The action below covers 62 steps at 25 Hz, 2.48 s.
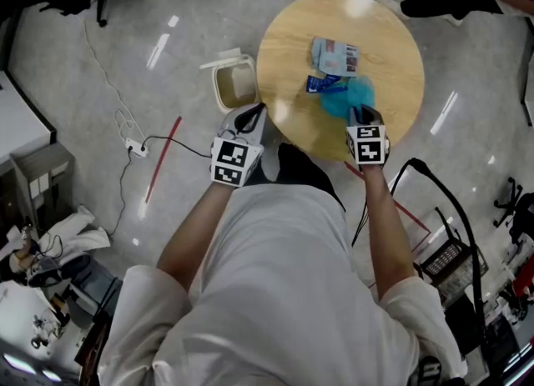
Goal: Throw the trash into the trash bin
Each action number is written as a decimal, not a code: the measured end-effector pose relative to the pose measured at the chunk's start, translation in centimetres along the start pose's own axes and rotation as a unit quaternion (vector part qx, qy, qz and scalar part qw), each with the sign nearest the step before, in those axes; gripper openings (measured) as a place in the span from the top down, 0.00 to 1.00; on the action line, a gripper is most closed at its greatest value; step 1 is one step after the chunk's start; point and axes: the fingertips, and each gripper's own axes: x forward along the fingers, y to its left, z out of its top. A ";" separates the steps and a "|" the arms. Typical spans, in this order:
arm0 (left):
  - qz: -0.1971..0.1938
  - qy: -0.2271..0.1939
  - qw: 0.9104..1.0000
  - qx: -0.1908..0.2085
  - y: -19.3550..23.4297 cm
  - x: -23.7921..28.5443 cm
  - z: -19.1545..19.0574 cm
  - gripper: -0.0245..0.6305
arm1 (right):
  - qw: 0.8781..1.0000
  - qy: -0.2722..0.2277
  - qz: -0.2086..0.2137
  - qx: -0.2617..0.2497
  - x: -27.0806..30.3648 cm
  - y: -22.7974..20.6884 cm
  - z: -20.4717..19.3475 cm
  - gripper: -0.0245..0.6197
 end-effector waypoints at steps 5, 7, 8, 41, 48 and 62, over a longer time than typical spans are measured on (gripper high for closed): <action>-0.002 -0.010 1.000 0.009 -0.6 -0.5 0.6 0.96 | 0.999 -0.030 -0.016 -0.013 -2.7 -0.4 1.1 0.94; -0.002 -0.014 1.000 0.011 -0.9 -0.7 0.7 0.96 | 0.999 -0.038 -0.022 -0.010 -3.5 -0.7 1.1 0.94; -0.001 -0.016 1.000 0.012 -1.0 -0.7 0.7 0.96 | 0.999 -0.043 -0.028 -0.009 -3.9 -1.0 1.2 0.94; 0.031 -0.060 0.998 -0.009 6.5 -9.1 -0.3 0.96 | 0.971 -0.174 -0.163 0.020 -13.2 -1.7 12.0 0.94; 0.044 -0.065 0.997 -0.016 8.9 -12.0 -1.4 0.96 | 0.977 -0.159 -0.140 0.004 -12.3 2.6 11.9 0.94; 0.087 -0.071 0.993 -0.043 14.2 -17.5 -4.9 0.96 | 0.984 -0.159 -0.068 -0.032 -8.2 13.0 15.2 0.94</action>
